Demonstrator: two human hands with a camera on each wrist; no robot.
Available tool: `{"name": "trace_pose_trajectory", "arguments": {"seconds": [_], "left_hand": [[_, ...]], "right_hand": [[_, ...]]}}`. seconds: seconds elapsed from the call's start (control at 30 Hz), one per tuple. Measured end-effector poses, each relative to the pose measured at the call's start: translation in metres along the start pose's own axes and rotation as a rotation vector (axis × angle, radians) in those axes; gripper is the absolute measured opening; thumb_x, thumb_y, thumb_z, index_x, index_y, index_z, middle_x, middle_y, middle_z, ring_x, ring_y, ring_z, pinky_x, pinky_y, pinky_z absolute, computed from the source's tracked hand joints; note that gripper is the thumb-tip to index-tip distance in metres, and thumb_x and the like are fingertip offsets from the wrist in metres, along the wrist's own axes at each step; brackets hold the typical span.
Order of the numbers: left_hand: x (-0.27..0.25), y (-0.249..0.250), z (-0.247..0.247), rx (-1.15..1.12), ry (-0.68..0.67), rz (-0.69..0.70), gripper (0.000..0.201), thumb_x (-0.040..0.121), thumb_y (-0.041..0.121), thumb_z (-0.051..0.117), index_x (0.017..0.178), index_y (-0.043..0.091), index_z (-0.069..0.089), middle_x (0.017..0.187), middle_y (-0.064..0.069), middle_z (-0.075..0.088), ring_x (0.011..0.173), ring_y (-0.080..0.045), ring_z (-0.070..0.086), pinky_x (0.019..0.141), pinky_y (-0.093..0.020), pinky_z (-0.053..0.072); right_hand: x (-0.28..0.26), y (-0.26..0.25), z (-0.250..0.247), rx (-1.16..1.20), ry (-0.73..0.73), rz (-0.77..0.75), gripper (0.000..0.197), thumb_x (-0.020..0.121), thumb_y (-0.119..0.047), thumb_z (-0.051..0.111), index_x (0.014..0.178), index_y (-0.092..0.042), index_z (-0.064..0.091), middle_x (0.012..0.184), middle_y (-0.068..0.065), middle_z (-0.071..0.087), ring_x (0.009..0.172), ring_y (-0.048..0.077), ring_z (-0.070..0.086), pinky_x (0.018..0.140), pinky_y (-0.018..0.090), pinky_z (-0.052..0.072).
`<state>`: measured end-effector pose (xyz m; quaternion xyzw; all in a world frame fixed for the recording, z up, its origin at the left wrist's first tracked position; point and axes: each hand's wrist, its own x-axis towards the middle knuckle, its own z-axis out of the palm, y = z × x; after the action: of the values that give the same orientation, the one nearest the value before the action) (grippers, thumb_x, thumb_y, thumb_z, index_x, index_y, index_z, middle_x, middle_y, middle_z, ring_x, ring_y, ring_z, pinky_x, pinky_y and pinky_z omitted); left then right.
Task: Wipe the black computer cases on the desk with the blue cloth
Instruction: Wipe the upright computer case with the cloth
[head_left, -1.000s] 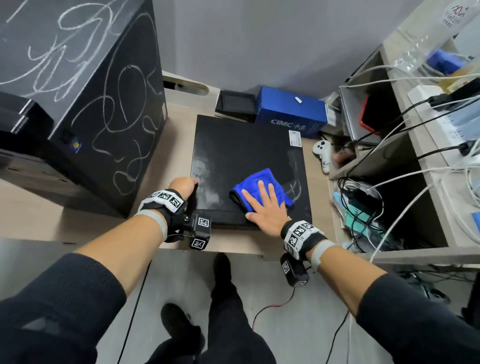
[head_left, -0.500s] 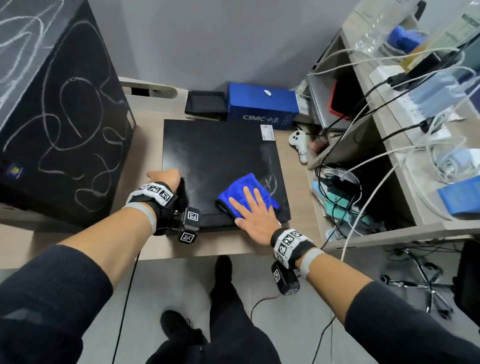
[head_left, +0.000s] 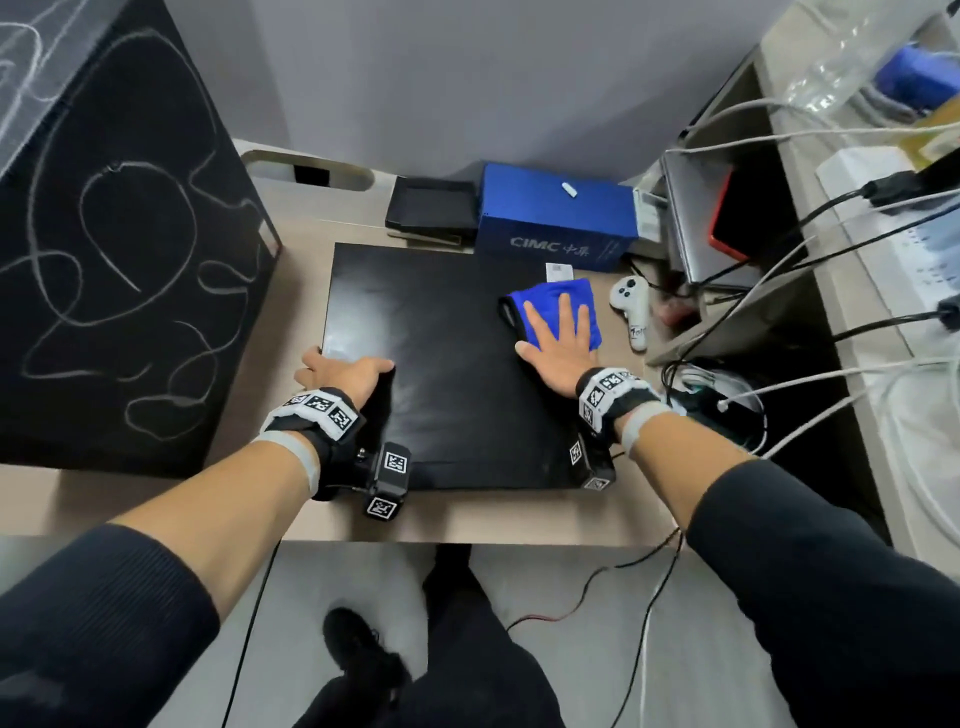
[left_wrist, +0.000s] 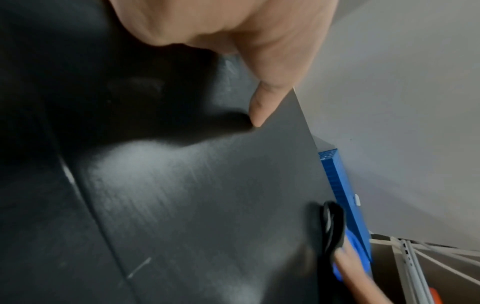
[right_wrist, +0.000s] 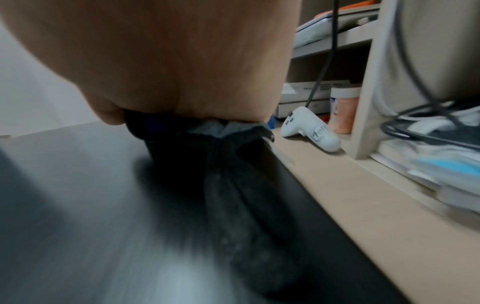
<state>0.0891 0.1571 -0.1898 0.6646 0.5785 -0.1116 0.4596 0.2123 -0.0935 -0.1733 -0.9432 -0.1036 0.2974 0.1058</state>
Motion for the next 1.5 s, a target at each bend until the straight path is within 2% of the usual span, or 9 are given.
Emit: {"name": "trace_pose_trajectory", "arguments": {"seconds": [0.2,0.43,0.6,0.77,1.1,1.23,1.33,1.4,1.5], "left_hand": [[-0.001,-0.001,0.003,0.064,0.004,0.018,0.108,0.067,0.048,0.081,0.151,0.015,0.021,0.153,-0.011,0.029,0.140,-0.038,0.032,0.116,-0.052,0.029],[-0.020,0.002,-0.016,0.080,-0.062,0.070,0.097,0.077,0.048,0.075,0.151,0.015,0.023,0.150,-0.013,0.036,0.136,-0.037,0.038,0.110,-0.045,0.032],[-0.011,-0.012,-0.023,-0.128,-0.169,0.106,0.078,0.085,0.041,0.069,0.146,0.010,0.033,0.124,-0.007,0.049,0.098,-0.020,0.048,0.085,-0.030,0.031],[-0.001,-0.043,-0.027,-0.060,-0.183,0.099,0.102,0.070,0.058,0.064,0.152,0.013,0.023,0.156,-0.015,0.031,0.141,-0.036,0.032,0.116,-0.045,0.027],[0.069,-0.057,-0.014,-0.266,-0.335,0.060,0.116,0.045,0.078,0.064,0.143,0.019,0.048,0.145,-0.008,0.051,0.131,-0.032,0.048,0.114,-0.048,0.033],[0.085,-0.058,-0.007,-0.257,-0.372,0.038,0.123,0.042,0.082,0.061,0.147,0.019,0.045,0.147,-0.011,0.049,0.131,-0.034,0.049,0.113,-0.051,0.033],[0.155,-0.076,0.018,-0.243,-0.380,0.038,0.126,0.042,0.093,0.060,0.147,0.025,0.044,0.148,-0.009,0.050,0.133,-0.034,0.049,0.112,-0.053,0.034],[0.183,-0.092,0.031,-0.227,-0.347,0.032,0.132,0.031,0.102,0.060,0.144,0.035,0.046,0.149,-0.004,0.051,0.134,-0.030,0.051,0.110,-0.053,0.035],[0.193,-0.099,0.040,-0.234,-0.295,0.115,0.134,0.035,0.106,0.050,0.149,0.036,0.038,0.155,0.000,0.043,0.142,-0.027,0.041,0.116,-0.051,0.028]], "right_hand": [[0.027,-0.007,-0.018,0.054,0.022,0.038,0.066,0.097,-0.057,0.036,0.152,-0.049,0.000,0.160,-0.004,-0.028,0.145,0.029,-0.029,0.116,0.058,-0.007],[-0.075,0.029,0.049,0.063,0.042,-0.001,0.069,0.097,-0.046,0.042,0.152,-0.046,0.001,0.160,-0.002,-0.028,0.144,0.026,-0.031,0.119,0.055,-0.005],[-0.138,0.026,0.084,0.045,0.074,0.064,0.071,0.096,-0.045,0.041,0.153,-0.044,-0.002,0.160,-0.003,-0.028,0.145,0.023,-0.031,0.118,0.052,-0.002],[-0.162,0.004,0.113,0.007,0.086,0.057,0.078,0.094,-0.050,0.044,0.153,-0.042,-0.006,0.158,-0.001,-0.032,0.144,0.023,-0.033,0.115,0.061,-0.006],[-0.171,-0.110,0.186,-0.049,0.080,-0.285,0.074,0.094,-0.040,0.043,0.154,-0.038,0.001,0.160,0.001,-0.027,0.144,0.026,-0.032,0.113,0.064,-0.012],[-0.165,-0.090,0.172,-0.044,0.223,-0.402,0.064,0.093,-0.024,0.051,0.150,-0.042,0.028,0.164,0.000,0.005,0.150,0.027,0.001,0.112,0.061,0.015],[-0.152,-0.090,0.162,-0.131,0.325,-0.414,0.068,0.080,-0.026,0.069,0.141,-0.044,0.043,0.151,0.002,0.032,0.132,0.030,0.031,0.103,0.053,0.031],[-0.144,-0.090,0.153,-0.189,0.337,-0.436,0.071,0.073,-0.034,0.073,0.138,-0.044,0.045,0.142,0.001,0.038,0.122,0.029,0.036,0.095,0.046,0.035],[-0.145,-0.070,0.142,-0.196,0.338,-0.467,0.070,0.069,-0.030,0.074,0.134,-0.038,0.049,0.132,0.001,0.042,0.114,0.028,0.041,0.085,0.040,0.036]]}}
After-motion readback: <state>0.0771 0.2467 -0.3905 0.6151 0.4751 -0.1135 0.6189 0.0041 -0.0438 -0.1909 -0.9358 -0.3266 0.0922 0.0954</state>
